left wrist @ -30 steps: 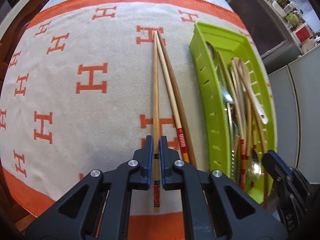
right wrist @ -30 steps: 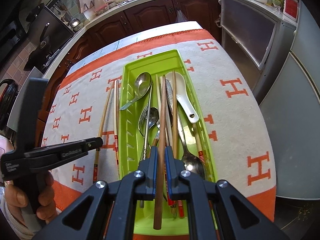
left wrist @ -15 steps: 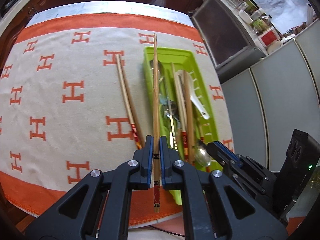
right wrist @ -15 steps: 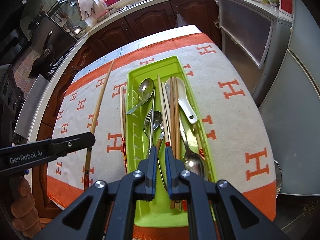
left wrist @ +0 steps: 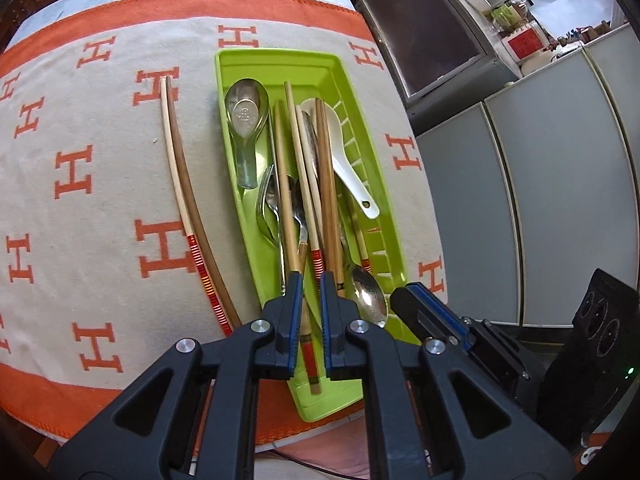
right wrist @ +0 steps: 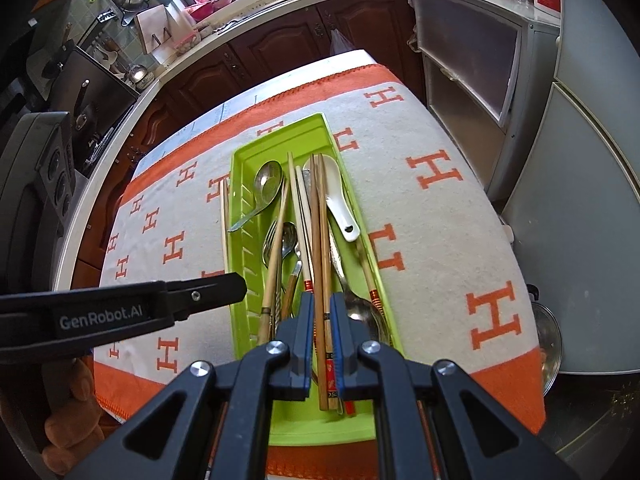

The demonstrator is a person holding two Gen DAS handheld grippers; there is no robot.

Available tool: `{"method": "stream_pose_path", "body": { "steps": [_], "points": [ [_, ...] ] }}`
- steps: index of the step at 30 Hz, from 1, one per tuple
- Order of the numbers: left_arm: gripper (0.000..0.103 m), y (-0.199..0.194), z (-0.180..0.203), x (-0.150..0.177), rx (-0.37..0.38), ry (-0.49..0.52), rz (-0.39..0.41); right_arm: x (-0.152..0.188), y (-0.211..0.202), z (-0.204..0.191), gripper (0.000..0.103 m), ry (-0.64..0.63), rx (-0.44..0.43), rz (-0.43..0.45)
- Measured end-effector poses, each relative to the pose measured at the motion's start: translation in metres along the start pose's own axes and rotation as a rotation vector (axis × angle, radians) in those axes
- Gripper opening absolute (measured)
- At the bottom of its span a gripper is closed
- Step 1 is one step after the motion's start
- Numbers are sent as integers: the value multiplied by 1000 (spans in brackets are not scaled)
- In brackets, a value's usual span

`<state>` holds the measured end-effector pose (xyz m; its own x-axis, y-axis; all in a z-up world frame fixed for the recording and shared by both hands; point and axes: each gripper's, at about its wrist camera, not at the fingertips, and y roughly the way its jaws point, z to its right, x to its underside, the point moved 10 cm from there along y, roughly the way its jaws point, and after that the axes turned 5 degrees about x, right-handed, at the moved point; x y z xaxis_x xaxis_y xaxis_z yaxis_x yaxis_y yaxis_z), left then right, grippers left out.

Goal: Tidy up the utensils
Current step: 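Carry the chopstick into the tray with the left tool and open both tools, then move the right tool to a remaining wooden chopstick and close on it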

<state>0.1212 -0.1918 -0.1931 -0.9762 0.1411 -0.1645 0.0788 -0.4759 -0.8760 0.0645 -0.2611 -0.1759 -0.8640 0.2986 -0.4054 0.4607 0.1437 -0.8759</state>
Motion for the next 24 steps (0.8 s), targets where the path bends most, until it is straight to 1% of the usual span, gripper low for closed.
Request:
{"method": "stream_pose_path", "body": {
  "steps": [5,6,8,10,12,18,24],
  "points": [
    [5,-6,-7,3,-23,30,0,0,2,-6,8,-14,-4,-8],
    [7,-10,-10,4,-34,37,3,0,3,-8,8,-19,-6,-9],
    [12,-19,-16,3,-57,54,21,0,4,-14,8,-31,-11,-11],
    [24,-30,-24,1,-82,62,48,0,4,-18,8,-43,-14,-12],
    [28,-41,-33,-1,-102,63,75,1,4,-24,8,-55,-19,-15],
    [29,-69,-63,-5,-172,67,143,4,5,-44,8,-103,-34,-26],
    [29,-85,-95,-3,-233,44,187,13,11,-69,8,-163,-50,-53]
  ]
}}
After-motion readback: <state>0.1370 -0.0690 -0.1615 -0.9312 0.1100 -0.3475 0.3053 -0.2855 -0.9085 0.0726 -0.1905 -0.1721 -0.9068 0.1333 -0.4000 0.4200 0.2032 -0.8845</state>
